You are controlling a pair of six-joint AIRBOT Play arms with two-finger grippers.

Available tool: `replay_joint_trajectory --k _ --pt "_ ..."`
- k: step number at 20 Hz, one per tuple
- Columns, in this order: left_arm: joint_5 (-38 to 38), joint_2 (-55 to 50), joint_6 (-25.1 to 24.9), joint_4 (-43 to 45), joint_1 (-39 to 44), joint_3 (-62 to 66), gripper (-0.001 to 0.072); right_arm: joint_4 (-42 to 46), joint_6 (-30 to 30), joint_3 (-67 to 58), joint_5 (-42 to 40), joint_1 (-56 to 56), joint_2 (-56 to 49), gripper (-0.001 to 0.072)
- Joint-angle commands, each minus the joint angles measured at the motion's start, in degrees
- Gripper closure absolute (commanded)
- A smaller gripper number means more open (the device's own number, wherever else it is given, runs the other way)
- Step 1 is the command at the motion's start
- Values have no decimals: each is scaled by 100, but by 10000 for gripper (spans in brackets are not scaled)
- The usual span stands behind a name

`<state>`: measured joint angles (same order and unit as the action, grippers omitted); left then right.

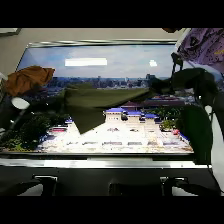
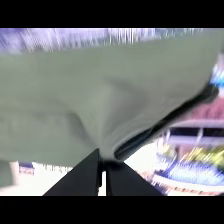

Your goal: Fold the clothes and pants, and hang the long-sleeved shirts on hangers.

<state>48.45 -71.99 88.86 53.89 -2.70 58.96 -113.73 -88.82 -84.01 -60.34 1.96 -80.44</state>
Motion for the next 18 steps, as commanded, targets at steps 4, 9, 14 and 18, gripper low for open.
replay_joint_trajectory --k 4,9,14,18 --pt "1539 1239 271 1812 -638 3554 692 1095 278 -1843 -1217 2 1086 687" --pt "1908 2874 979 2577 -769 4164 692 1115 691 -1998 -2149 2 2813 687" --pt "1912 3598 1679 3261 -769 4162 692 1113 1495 -1996 -2503 2 3458 687" --pt "2000 2771 1462 3257 -756 4157 692 1071 1912 -1996 -2758 4 2509 687"
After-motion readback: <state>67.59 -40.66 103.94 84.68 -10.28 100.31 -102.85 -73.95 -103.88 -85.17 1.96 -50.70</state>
